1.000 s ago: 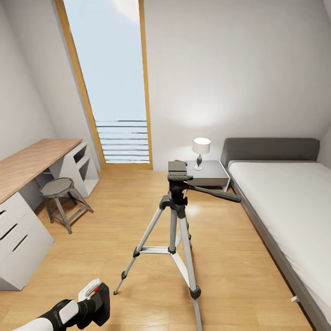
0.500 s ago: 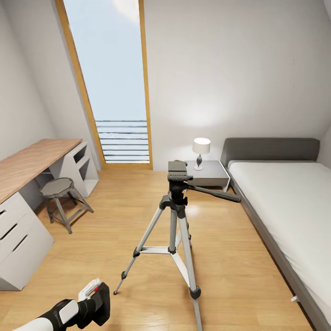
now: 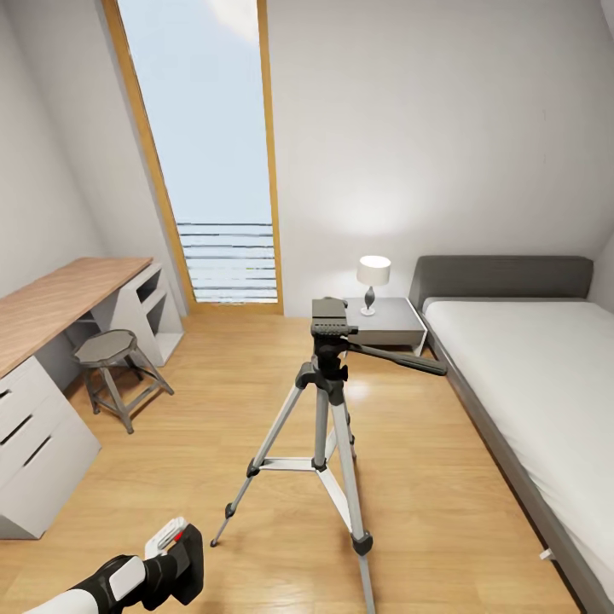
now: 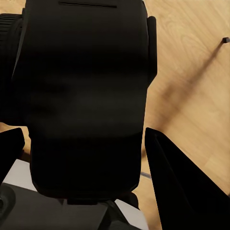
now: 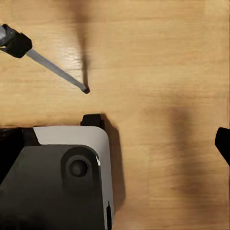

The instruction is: Attach the digital camera to the camera tripod in the bedroom.

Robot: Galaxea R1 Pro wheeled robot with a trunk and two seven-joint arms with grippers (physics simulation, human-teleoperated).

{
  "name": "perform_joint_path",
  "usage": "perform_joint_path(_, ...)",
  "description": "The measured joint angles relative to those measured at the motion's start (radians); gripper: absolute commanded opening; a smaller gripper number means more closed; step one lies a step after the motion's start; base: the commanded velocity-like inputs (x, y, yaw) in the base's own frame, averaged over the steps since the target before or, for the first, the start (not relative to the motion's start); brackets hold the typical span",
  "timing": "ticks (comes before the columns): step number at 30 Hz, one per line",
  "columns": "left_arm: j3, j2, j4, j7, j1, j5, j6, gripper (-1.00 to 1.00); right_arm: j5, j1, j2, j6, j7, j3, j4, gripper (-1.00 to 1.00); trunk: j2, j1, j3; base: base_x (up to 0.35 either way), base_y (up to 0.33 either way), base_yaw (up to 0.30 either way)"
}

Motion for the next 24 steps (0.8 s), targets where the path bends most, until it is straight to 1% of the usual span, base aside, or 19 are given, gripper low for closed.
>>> perform_joint_path(1, 0.0, 0.0, 0.0, 0.0, 0.0, 0.0, 0.0, -1.0, 0.0, 0.0, -0.001, 0.029, 0.0, 0.0, -0.083, 1.0, 0.0, 0.0, 0.0, 0.0, 0.0, 0.0)
perform_joint_path(2, 0.0, 0.0, 0.0, 0.0, 0.0, 0.0, 0.0, -1.0, -0.001, 0.001, -0.002, 0.05, 0.0, 0.0, -0.134, 1.0, 0.0, 0.0, 0.0, 0.0, 0.0, 0.0)
perform_joint_path(3, 0.0, 0.002, 0.0, 0.0, 0.0, 0.0, 0.0, -1.0, -0.003, 0.0, -0.004, 0.101, 0.0, -0.001, -0.227, 1.0, 0.0, 0.0, 0.0, 0.0, 0.0, 0.0)
perform_joint_path(4, 0.0, 0.004, 0.0, 0.0, 0.0, 0.0, 0.0, -1.0, -0.006, 0.003, -0.011, 0.226, 0.002, -0.004, -0.36, 1.0, 0.0, 0.0, 0.0, 0.0, 0.0, 0.0)
perform_joint_path(5, 0.0, 0.005, 0.0, 0.0, 0.0, 0.0, 0.0, -1.0, -0.009, 0.003, -0.012, 0.291, 0.002, -0.007, -0.516, 1.0, 0.0, 0.0, 0.0, 0.0, 0.0, 0.0)
perform_joint_path(6, 0.0, 0.006, 0.0, 0.0, 0.0, 0.0, 0.0, -1.0, -0.008, 0.004, -0.013, 0.322, 0.001, -0.008, -0.547, 1.0, 0.0, 0.0, 0.0, 0.0, 0.0, 0.0)
perform_joint_path(8, 0.0, 0.007, 0.0, 0.0, 0.0, 0.0, 0.0, -1.0, -0.013, -0.008, -0.014, 0.42, 0.001, -0.01, -0.652, 1.0, 0.0, 0.0, 0.0, 0.0, 0.0, 0.0)
perform_joint_path(9, 0.0, 0.009, 0.0, 0.0, 0.0, 0.0, 0.0, -1.0, -0.019, -0.05, -0.01, 0.484, 0.009, -0.012, -0.705, 1.0, 0.0, 0.0, 0.0, 0.0, 0.0, 0.0)
perform_joint_path(10, 0.0, 0.01, 0.0, 0.0, 0.0, 0.0, 0.0, -1.0, -0.024, -0.091, -0.007, 0.508, 0.02, -0.012, -0.721, 1.0, 0.0, 0.0, 0.0, 0.0, 0.0, 0.0)
perform_joint_path(12, 0.0, 0.011, 0.0, 0.0, 0.0, 0.0, 0.0, -1.0, -0.034, -0.141, -0.004, 0.537, 0.052, -0.012, -0.734, 1.0, 0.0, 0.0, 0.0, 0.0, 0.0, 0.0)
perform_joint_path(14, 0.0, 0.011, 0.0, 0.0, 0.0, 0.0, 0.0, -1.0, -0.042, -0.172, -0.003, 0.558, 0.085, -0.011, -0.74, 1.0, 0.0, 0.0, 0.0, 0.0, 0.0, 0.0)
perform_joint_path(16, 0.0, 0.011, 0.0, 0.0, 0.0, 0.0, 0.0, -1.0, -0.053, -0.21, 0.001, 0.596, 0.151, -0.01, -0.757, 1.0, 0.0, 0.0, 0.0, 0.0, 0.0, 0.0)
perform_joint_path(17, 0.0, 0.011, 0.0, 0.0, 0.0, 0.0, 0.0, -1.0, -0.059, -0.225, 0.007, 0.624, 0.204, -0.009, -0.782, 1.0, 0.0, 0.0, 0.0, 0.0, 0.0, 0.0)
perform_joint_path(18, 0.0, 0.011, 0.0, 0.0, 0.0, 0.0, 0.0, -1.0, -0.063, -0.239, 0.019, 0.664, 0.287, -0.005, -0.847, 1.0, 0.0, 0.0, 0.0, 0.0, 0.0, 0.0)
perform_joint_path(19, 0.0, 0.012, 0.0, -0.001, 0.0, 0.0, 0.001, -1.0, -0.059, -0.242, 0.023, 0.675, 0.313, -0.004, -0.883, 1.0, 0.0, 0.0, 0.0, 0.0, 0.0, 0.0)
perform_joint_path(20, 0.0, 0.012, 0.0, -0.001, 0.0, 0.0, 0.001, -1.0, -0.059, -0.245, 0.03, 0.693, 0.354, -0.002, -0.948, 1.0, 0.0, 0.0, 0.0, 0.0, 0.0, 0.0)
perform_joint_path(21, 0.0, 0.012, 0.0, -0.001, 0.0, 0.0, 0.001, -1.0, -0.057, -0.246, 0.033, 0.7, 0.37, 0.002, -0.984, 1.0, 0.0, 0.0, 0.0, 0.0, 0.0, 0.0)
perform_joint_path(22, 0.0, 0.012, 0.0, -0.001, 0.0, 0.0, 0.001, -1.0, -0.061, -0.255, 0.045, 0.719, 0.406, 0.039, -1.073, 1.0, 0.0, 0.0, 0.0, 0.0, 0.0, 0.0)
perform_joint_path(24, 0.0, 0.012, 0.0, -0.001, 0.0, 0.0, 0.001, -1.0, -0.052, -0.257, 0.052, 0.725, 0.42, 0.077, -1.121, 1.0, 0.0, 0.0, 0.0, 0.0, 0.0, 0.0)
